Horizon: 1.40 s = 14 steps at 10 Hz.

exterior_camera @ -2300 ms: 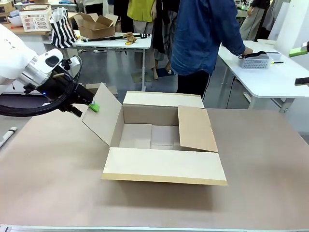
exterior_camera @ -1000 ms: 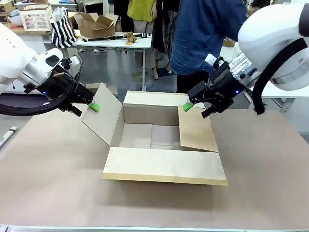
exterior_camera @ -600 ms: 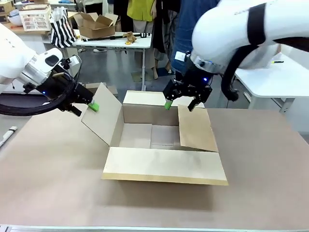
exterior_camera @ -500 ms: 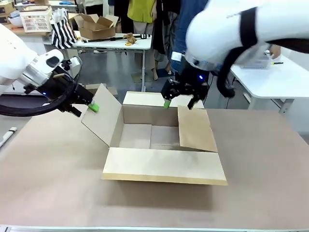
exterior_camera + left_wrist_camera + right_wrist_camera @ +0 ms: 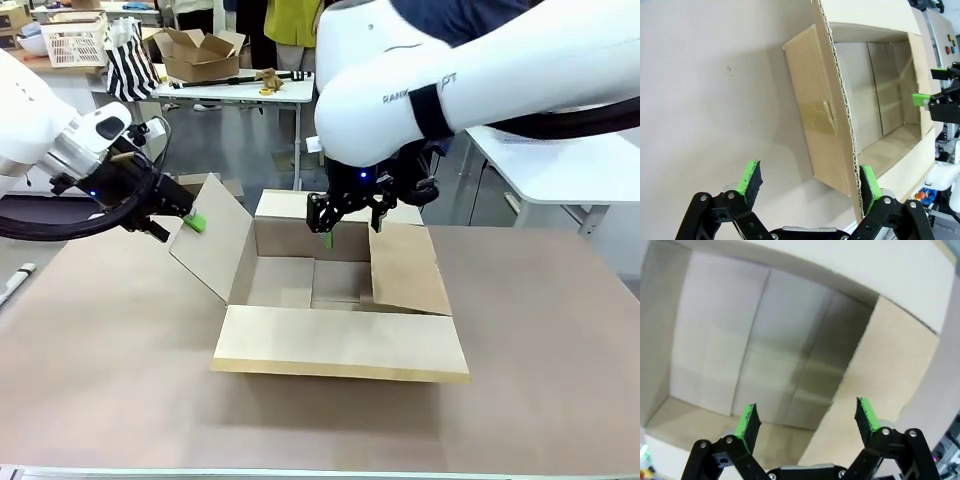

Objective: Pack the gift set into the box.
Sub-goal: Place both hands on the side flaps of the Package Box and spread them outward.

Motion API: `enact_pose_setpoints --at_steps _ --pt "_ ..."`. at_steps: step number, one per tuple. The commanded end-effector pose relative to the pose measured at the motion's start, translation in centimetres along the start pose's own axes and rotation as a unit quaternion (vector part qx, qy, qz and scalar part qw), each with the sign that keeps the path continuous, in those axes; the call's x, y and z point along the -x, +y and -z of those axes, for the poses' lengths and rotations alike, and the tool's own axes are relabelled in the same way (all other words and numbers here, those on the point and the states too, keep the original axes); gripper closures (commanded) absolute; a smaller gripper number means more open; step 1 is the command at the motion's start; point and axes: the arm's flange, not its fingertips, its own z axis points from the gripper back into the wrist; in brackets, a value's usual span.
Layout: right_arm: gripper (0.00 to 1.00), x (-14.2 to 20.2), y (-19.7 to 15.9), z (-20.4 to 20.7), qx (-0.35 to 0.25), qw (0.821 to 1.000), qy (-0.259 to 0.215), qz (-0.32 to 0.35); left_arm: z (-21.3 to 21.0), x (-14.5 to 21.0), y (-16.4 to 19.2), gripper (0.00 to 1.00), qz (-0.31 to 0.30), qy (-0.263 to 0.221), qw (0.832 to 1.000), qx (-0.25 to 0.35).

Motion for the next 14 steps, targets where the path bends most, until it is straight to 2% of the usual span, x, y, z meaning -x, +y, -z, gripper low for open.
enact_pose_setpoints --at_steps 1,3,6,8,14 --pt "0.00 1.3 0.5 0.7 0.073 0.996 -0.022 0.040 -0.3 -0.2 -0.2 0.00 -0.004 0.003 1.000 -0.008" --pt "0.00 3.0 0.7 1.5 0.123 0.989 -0.042 0.077 -0.3 -0.2 -0.2 0.00 -0.004 0.003 1.000 -0.008" --pt "0.00 4.0 -1.0 4.8 0.159 0.977 -0.040 0.133 -0.3 -0.2 -0.2 0.00 -0.004 0.003 1.000 -0.008" --pt "0.00 4.3 -1.5 5.8 0.159 0.975 -0.039 0.150 -0.3 -0.2 -0.2 0.00 -0.004 0.003 1.000 -0.008" --pt "0.00 3.9 -3.6 3.6 0.176 0.971 -0.049 0.152 -0.3 -0.2 -0.2 0.00 -0.004 0.003 1.000 -0.008"
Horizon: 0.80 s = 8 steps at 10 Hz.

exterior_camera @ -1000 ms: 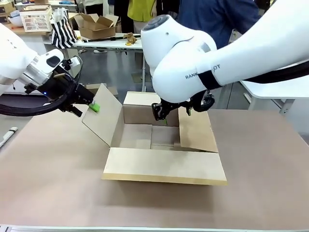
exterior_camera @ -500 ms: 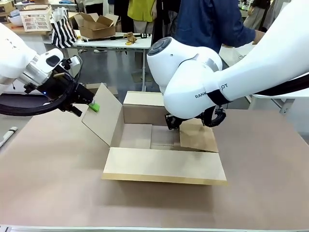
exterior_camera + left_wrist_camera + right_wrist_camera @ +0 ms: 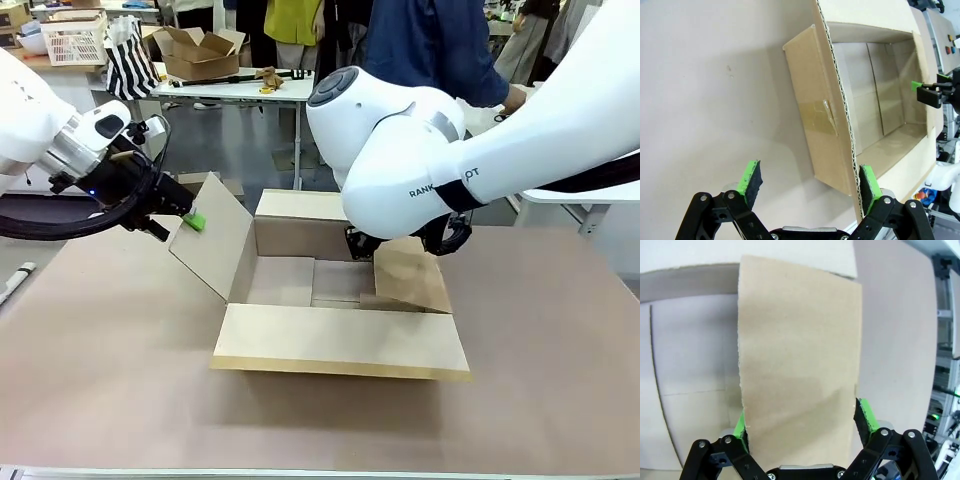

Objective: Pack the gift set into the box.
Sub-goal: Place both hands on the side flaps of the Package Box and spread them outward.

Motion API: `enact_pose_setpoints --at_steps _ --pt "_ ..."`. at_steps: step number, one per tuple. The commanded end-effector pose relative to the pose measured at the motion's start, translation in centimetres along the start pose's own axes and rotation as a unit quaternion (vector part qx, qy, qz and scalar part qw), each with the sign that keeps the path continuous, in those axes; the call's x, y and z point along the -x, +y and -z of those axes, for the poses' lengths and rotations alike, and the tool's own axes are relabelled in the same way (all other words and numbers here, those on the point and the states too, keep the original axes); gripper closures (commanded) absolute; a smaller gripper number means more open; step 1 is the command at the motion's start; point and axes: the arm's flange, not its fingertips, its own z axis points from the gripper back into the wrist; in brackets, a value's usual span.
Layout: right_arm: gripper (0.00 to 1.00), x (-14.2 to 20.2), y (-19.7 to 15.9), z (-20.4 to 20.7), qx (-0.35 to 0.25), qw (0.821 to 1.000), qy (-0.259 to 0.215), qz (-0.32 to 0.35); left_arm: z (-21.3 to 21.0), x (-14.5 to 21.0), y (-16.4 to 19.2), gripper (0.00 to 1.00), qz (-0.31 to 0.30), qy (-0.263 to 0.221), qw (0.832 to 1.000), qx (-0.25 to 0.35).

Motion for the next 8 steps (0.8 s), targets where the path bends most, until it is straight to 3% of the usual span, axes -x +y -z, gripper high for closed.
enact_pose_setpoints --at_steps 1,8 --pt "0.00 -0.6 -1.6 -0.8 0.020 1.000 -0.017 0.006 -0.3 -0.2 -0.2 0.00 -0.004 0.004 1.000 -0.008" --pt "0.00 -1.1 -9.0 -5.5 0.020 0.999 0.029 0.009 -0.3 -0.2 -0.2 0.00 -0.004 0.004 1.000 -0.008"
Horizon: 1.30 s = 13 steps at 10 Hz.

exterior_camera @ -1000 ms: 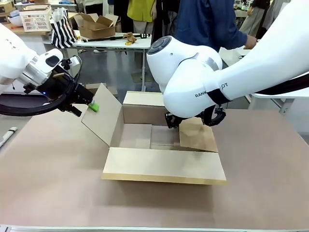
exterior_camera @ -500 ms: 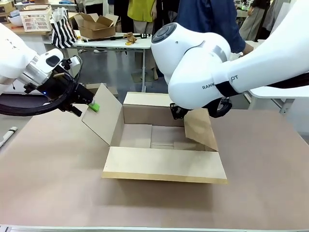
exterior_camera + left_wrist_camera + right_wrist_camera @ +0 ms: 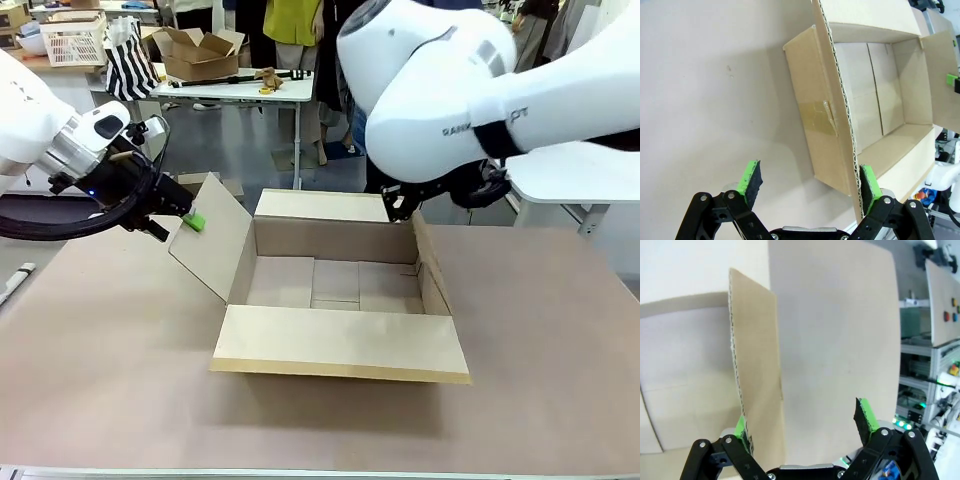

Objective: Pack the gift set into the box.
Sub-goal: Place both hands on the side flaps of the Package Box and spread them outward.

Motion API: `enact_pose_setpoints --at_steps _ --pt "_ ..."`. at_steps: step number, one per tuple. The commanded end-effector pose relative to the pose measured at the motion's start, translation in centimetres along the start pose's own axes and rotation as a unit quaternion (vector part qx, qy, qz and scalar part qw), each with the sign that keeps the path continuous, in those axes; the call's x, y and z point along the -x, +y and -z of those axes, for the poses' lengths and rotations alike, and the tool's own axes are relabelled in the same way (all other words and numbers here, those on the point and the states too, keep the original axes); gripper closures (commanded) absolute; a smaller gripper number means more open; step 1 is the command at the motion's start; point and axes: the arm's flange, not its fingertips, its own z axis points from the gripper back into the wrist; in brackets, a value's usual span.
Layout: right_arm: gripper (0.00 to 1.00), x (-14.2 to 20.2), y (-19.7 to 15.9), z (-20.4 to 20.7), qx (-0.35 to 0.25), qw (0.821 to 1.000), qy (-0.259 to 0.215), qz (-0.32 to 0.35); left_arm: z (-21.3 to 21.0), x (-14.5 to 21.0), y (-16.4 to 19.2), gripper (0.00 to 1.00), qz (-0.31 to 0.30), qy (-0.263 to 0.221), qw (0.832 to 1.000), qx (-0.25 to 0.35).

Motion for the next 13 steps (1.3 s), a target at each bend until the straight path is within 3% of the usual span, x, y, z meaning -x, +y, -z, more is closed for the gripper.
enact_pose_setpoints --at_steps 1,2,3,4,10,12,13 --pt "0.00 0.9 -3.5 -1.1 -0.019 1.000 0.018 0.003 -0.3 -0.1 -0.2 0.00 -0.004 0.004 1.000 -0.008" --pt "0.00 1.0 -5.3 -1.2 -0.030 0.999 0.017 0.004 -0.3 -0.1 -0.2 0.00 -0.004 0.004 1.000 -0.008" --pt "0.00 0.9 -6.6 -0.6 -0.085 0.996 0.004 -0.032 -0.3 -0.1 -0.2 0.00 -0.004 0.004 1.000 -0.008" --pt "0.00 0.1 -3.1 -1.6 -0.014 1.000 0.010 0.009 -0.3 -0.1 -0.2 0.00 -0.004 0.004 1.000 -0.008" --pt "0.00 0.6 -2.8 -1.2 -0.026 1.000 0.014 -0.006 -0.3 -0.1 -0.2 0.00 -0.004 0.004 1.000 -0.008" --pt "0.00 0.3 -5.5 1.3 -0.047 0.997 0.042 0.041 -0.3 -0.1 -0.2 0.00 -0.004 0.004 1.000 -0.008" --pt "0.00 0.2 -7.1 2.1 -0.092 0.993 0.041 0.056 -0.3 -0.1 -0.2 0.00 -0.004 0.004 1.000 -0.008"
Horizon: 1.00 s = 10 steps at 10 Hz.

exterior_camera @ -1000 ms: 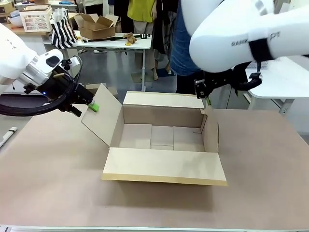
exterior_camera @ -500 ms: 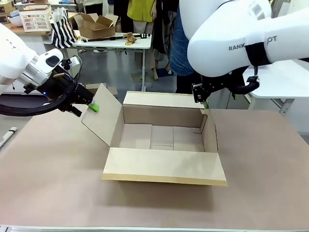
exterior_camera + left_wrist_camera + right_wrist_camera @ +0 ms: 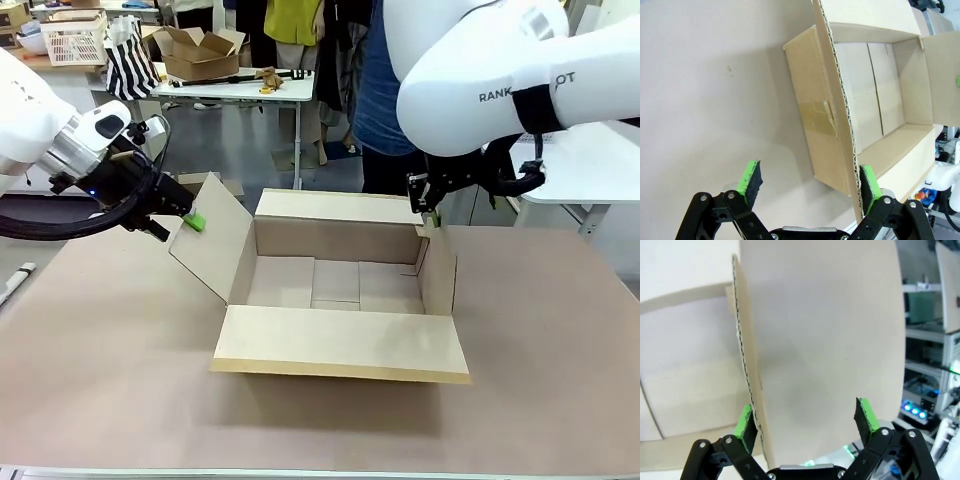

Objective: Pack the gift set into the box.
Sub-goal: Place both hands on the side flaps of the Package Box and spread them outward.

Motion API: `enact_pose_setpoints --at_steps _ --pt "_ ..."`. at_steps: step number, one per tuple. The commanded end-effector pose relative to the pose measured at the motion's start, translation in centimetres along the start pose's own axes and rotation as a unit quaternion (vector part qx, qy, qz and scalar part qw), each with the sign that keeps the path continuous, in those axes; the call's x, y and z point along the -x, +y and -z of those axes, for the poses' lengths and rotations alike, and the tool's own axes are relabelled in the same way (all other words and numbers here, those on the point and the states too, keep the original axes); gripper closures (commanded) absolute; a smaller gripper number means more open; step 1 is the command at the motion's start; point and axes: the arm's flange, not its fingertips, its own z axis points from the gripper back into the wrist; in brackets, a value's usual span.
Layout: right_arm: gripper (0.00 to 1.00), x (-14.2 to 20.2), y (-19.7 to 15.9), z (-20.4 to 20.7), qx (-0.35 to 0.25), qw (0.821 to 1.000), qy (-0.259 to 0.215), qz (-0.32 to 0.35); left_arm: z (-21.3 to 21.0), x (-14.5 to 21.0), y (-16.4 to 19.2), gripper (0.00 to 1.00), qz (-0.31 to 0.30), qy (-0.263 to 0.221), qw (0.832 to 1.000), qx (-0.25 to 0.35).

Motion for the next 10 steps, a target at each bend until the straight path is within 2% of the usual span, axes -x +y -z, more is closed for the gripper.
enact_pose_setpoints --at_steps 1,3,5,6,8,9,10 --pt "0.00 0.3 -3.5 2.1 -0.090 0.995 -0.001 0.043 -0.3 -0.1 -0.2 0.00 -0.004 0.004 1.000 -0.008" --pt "0.00 0.4 -5.6 4.0 -0.108 0.991 0.007 0.084 -0.3 -0.1 -0.2 0.00 -0.004 0.004 1.000 -0.008" --pt "0.00 -0.6 -7.1 7.1 -0.154 0.982 0.031 0.105 -0.3 -0.1 -0.2 0.00 -0.004 0.004 1.000 -0.008" --pt "0.00 -0.9 -8.0 8.5 -0.187 0.974 0.023 0.125 -0.3 -0.1 -0.2 0.00 -0.004 0.004 1.000 -0.008" --pt "0.00 -2.1 -7.7 10.3 -0.213 0.968 0.021 0.134 -0.3 -0.1 -0.2 0.00 -0.004 0.004 1.000 -0.008" --pt "0.00 -1.3 -7.9 8.4 -0.162 0.976 0.027 0.143 -0.3 -0.1 -0.2 0.00 -0.004 0.004 1.000 -0.008" --pt "0.00 -1.3 -7.9 8.4 -0.162 0.976 0.027 0.143 -0.3 -0.1 -0.2 0.00 -0.004 0.004 1.000 -0.008"
